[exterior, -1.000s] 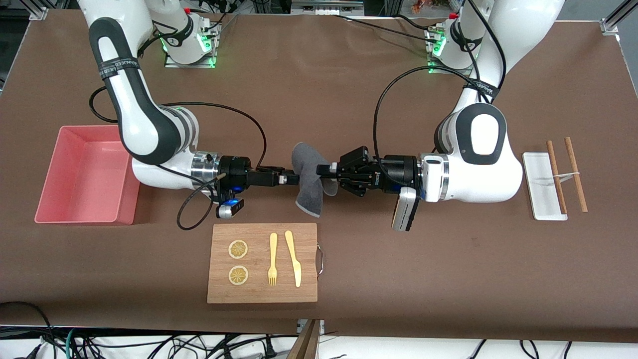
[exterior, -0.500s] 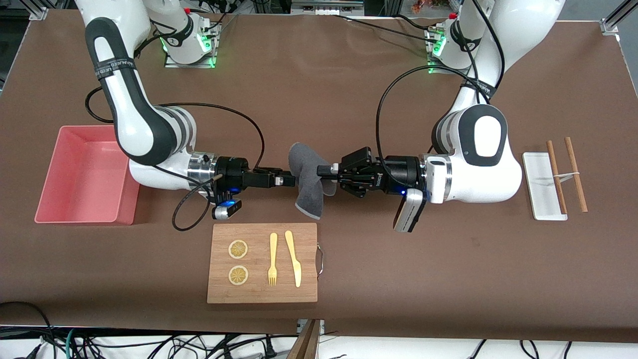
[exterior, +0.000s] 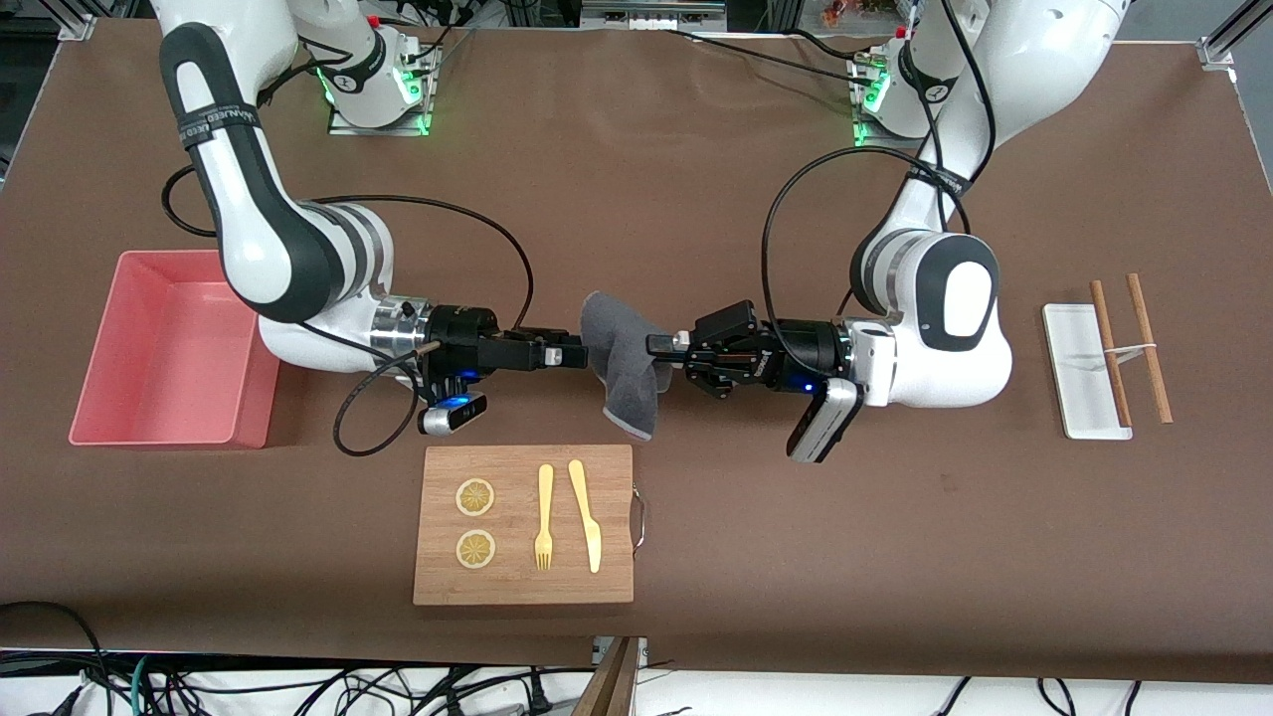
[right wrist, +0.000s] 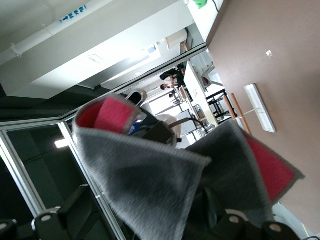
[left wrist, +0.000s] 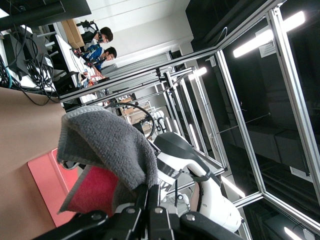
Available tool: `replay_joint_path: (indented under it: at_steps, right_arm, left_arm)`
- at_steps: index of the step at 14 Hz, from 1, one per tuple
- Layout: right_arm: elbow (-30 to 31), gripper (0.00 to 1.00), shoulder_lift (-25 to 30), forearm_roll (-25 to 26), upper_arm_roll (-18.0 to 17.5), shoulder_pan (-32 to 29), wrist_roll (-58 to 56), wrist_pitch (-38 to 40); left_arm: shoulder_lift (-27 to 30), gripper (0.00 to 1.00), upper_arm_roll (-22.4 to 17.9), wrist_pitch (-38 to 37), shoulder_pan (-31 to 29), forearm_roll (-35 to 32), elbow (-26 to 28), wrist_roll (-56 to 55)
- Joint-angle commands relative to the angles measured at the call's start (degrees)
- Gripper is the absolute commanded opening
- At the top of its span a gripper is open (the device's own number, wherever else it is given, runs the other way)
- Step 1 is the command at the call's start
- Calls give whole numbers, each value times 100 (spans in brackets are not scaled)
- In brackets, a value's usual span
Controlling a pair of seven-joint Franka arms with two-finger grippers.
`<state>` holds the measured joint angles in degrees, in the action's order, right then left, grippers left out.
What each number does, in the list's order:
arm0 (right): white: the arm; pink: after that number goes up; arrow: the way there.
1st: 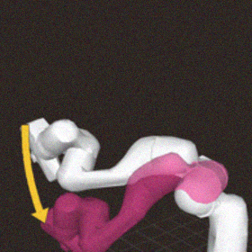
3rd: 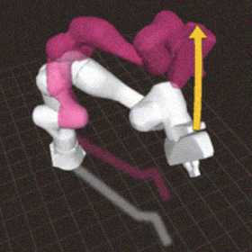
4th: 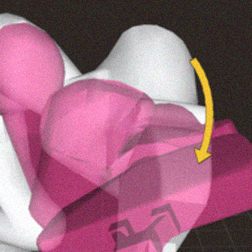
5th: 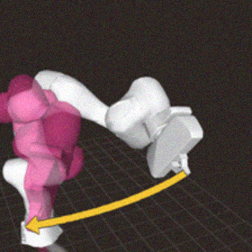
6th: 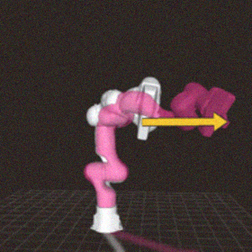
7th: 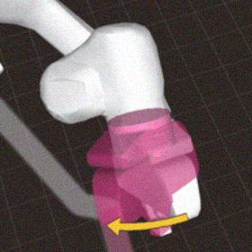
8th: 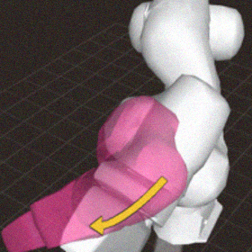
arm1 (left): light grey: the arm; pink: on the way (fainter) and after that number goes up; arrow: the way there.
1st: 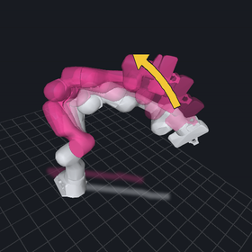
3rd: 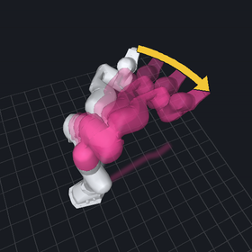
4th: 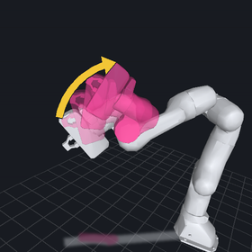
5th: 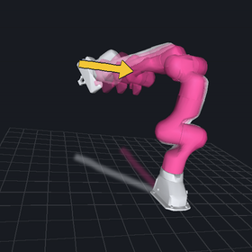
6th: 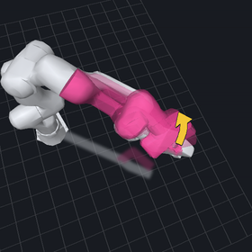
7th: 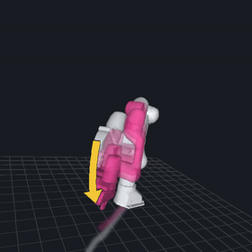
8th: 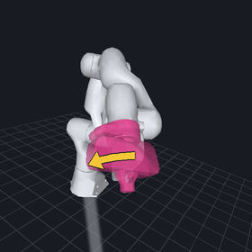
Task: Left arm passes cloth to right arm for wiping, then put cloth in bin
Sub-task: 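Pull the cloth away with the right gripper while the left gripper releases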
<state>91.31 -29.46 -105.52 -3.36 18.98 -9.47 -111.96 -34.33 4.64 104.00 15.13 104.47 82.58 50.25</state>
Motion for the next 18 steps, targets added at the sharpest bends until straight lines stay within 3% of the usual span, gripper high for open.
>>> replay_joint_path:
  at_steps: [1,2,3,10,12,18]
  right_arm:
    - [106,63,107,-171,-86,-69,-63,7]
    - [106,46,99,-171,-77,-61,-99,7]
    - [106,37,90,-171,-77,-61,-108,7]
    - [97,38,-121,-162,-77,-78,-134,-151]
    - [36,3,-147,-153,-59,-87,-143,-142]
    - [36,0,-95,-83,-68,-61,-143,-160]
  left_arm:
    - [138,0,28,-64,-28,188,180,196]
    - [138,0,28,-64,-19,188,180,196]
    - [138,0,20,-64,-10,179,171,187]
    - [137,0,20,-37,7,135,162,187]
    - [138,0,20,-37,7,126,162,187]
    - [138,0,11,-37,7,126,162,187]
